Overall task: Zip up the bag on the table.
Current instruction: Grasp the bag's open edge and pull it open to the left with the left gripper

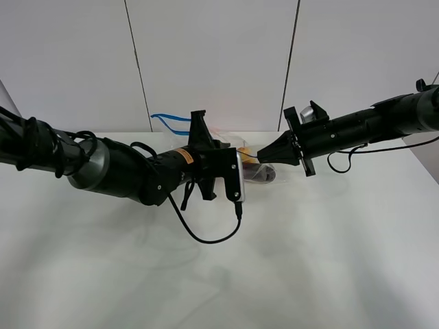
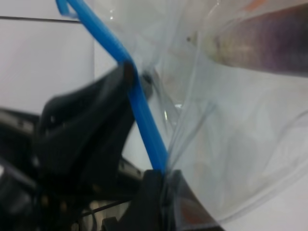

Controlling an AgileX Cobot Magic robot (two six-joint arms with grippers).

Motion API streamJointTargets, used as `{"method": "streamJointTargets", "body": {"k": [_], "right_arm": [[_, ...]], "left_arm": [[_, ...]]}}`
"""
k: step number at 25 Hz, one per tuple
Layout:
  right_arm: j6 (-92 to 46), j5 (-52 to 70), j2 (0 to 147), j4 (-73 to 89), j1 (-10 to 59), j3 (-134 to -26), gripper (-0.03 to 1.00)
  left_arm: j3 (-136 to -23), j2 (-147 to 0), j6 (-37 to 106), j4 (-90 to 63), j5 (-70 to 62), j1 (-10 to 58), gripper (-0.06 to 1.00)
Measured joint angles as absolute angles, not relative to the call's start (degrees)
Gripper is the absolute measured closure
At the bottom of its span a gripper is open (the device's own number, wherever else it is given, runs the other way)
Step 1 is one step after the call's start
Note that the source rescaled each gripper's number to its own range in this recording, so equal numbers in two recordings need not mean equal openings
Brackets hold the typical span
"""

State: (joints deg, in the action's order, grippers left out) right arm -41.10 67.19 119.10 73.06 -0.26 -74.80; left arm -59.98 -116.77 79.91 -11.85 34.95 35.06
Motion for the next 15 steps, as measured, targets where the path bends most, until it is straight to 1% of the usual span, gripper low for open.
{"method": "streamJointTargets", "body": {"k": [15], "right_arm": [[-41.1,67.3,119.1,73.6,-0.2,-74.8,0.97]], "left_arm": [[-60.0,-116.8,80.7,-11.3,36.0,23.8,0.94]]}}
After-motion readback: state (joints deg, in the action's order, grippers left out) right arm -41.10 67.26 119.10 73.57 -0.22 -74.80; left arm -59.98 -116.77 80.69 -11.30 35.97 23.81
